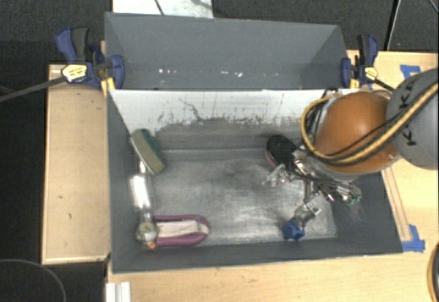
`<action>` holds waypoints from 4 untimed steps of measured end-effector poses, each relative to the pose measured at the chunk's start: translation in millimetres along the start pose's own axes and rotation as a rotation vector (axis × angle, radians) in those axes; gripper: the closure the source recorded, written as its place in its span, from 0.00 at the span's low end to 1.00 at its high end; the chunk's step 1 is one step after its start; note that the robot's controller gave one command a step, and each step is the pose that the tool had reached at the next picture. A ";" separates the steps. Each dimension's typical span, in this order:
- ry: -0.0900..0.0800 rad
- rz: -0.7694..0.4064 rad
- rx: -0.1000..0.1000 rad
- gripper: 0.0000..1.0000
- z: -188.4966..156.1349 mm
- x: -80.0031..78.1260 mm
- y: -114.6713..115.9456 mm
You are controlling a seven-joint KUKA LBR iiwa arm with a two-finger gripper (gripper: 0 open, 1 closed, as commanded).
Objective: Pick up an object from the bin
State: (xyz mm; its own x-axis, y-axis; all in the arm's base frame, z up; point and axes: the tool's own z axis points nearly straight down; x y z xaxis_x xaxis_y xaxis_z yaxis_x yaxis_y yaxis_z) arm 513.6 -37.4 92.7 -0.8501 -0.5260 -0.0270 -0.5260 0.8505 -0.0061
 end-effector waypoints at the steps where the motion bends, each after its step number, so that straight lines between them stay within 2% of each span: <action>1: 0.019 -0.056 -0.001 0.00 -43.1 1.5 -27.1; 2: 0.018 -0.170 0.002 0.00 -3.8 4.1 22.0; 3: 0.021 -0.393 -0.007 0.00 -14.9 18.2 33.2; 4: 0.025 -0.409 -0.007 0.00 12.5 63.7 -47.3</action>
Offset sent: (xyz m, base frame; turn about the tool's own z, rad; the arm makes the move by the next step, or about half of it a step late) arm 0.0091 -0.0232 0.0396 -0.0589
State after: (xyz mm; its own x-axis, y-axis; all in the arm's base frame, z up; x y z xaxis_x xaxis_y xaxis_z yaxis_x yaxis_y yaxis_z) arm 484.6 -111.0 78.7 -0.5710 -0.8209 0.0008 -0.8209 0.5710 -0.0042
